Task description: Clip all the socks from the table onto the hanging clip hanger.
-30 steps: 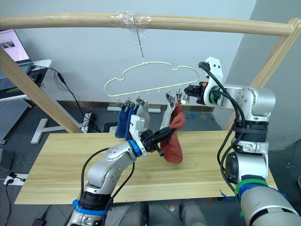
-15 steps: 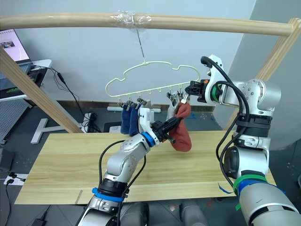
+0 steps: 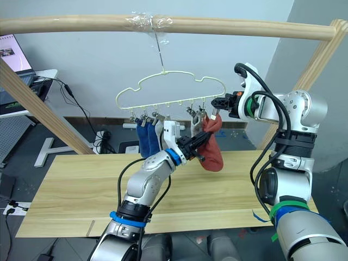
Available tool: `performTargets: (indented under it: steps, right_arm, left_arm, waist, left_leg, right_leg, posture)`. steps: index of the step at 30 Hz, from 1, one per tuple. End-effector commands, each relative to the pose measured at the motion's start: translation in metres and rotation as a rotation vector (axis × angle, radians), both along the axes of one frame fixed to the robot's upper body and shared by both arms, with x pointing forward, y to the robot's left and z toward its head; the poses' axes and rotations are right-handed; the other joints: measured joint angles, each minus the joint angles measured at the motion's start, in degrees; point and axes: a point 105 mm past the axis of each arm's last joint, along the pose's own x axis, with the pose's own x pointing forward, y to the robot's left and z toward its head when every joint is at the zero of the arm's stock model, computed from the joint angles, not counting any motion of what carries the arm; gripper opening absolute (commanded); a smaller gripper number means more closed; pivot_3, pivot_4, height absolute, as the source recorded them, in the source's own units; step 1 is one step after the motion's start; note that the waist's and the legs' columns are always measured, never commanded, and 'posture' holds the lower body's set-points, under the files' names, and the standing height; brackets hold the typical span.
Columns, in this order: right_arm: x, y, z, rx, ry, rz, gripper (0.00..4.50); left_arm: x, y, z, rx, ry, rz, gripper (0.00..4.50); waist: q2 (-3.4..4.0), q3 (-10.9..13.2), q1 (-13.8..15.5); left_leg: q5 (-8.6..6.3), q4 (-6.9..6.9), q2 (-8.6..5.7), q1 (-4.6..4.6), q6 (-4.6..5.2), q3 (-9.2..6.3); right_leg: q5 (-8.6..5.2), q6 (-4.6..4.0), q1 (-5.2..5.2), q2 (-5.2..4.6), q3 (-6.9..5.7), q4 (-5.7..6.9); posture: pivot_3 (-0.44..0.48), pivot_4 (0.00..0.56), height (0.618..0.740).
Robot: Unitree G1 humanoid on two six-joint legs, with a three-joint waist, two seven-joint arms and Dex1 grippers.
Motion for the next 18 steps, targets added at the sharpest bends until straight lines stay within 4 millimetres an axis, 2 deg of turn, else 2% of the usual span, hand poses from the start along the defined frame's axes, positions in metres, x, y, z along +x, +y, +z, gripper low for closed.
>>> performTargets:
  steps: [1,5,6,9,12,17,18]
  right_arm:
    - [0.003,-0.008,0.033,0.044,-0.118,-0.015,3.00]
    - [0.008,-0.013,0.036,0.037,-0.163,-0.049,4.34]
    - [0.009,-0.014,0.035,0.029,-0.175,-0.055,4.34]
    - [0.010,-0.016,0.033,0.008,-0.207,-0.075,4.38]
    - [0.009,-0.017,0.029,-0.002,-0.228,-0.092,4.38]
    - [0.005,-0.023,0.017,-0.044,-0.269,-0.130,4.38]
    - [0.004,-0.025,0.012,-0.055,-0.277,-0.136,4.38]
  left_arm:
    - [-0.006,-0.009,0.016,-0.025,-0.046,-0.051,0.00]
    - [-0.006,-0.015,0.018,-0.033,-0.031,-0.077,0.00]
    - [-0.005,-0.017,0.017,-0.027,-0.029,-0.080,0.00]
    - [-0.006,-0.019,0.012,-0.041,0.010,-0.109,0.74]
    - [-0.005,-0.020,0.002,-0.056,0.069,-0.127,1.68]
    - [-0.011,-0.011,-0.039,0.055,0.169,-0.175,3.18]
    - [-0.011,-0.004,-0.048,0.098,0.170,-0.161,3.18]
  waist:
    - [0.00,0.0,0.0]
    - [0.00,0.0,-0.1]
    - [0.00,0.0,-0.1]
    - [0.00,0.0,-0.1]
    - [0.00,0.0,-0.1]
    - [0.00,0.0,-0.2]
    - [0.01,0.0,-0.3]
  left_leg:
    - [0.00,0.00,0.00,0.00,0.00,0.00]
    - [0.00,0.00,0.00,0.00,0.00,0.00]
    - [0.00,-0.01,0.00,0.00,0.00,0.00]
    - [0.00,0.00,-0.01,0.00,0.00,0.00]
    - [0.00,-0.01,0.00,0.00,0.00,0.01]
    - [0.00,-0.01,0.00,0.00,0.00,0.00]
    - [0.00,-0.02,0.00,0.00,0.00,0.00]
  right_leg:
    - [0.00,0.00,0.00,0.00,0.00,0.00]
    - [0.00,0.00,0.00,0.00,0.00,-0.01]
    - [0.00,0.00,0.00,0.00,0.00,-0.01]
    - [0.00,0.00,0.00,0.00,0.00,-0.01]
    - [0.00,0.01,0.00,0.00,0.00,-0.02]
    - [0.00,0.01,0.00,0.01,0.00,-0.02]
    - [0.00,0.01,0.00,0.01,0.00,-0.02]
  posture:
    - [-0.102,0.156,0.740]
    - [-0.105,0.158,0.740]
    - [-0.105,0.158,0.740]
    - [-0.110,0.157,0.740]
    - [-0.112,0.157,0.740]
    - [-0.113,0.157,0.740]
    - [-0.113,0.157,0.740]
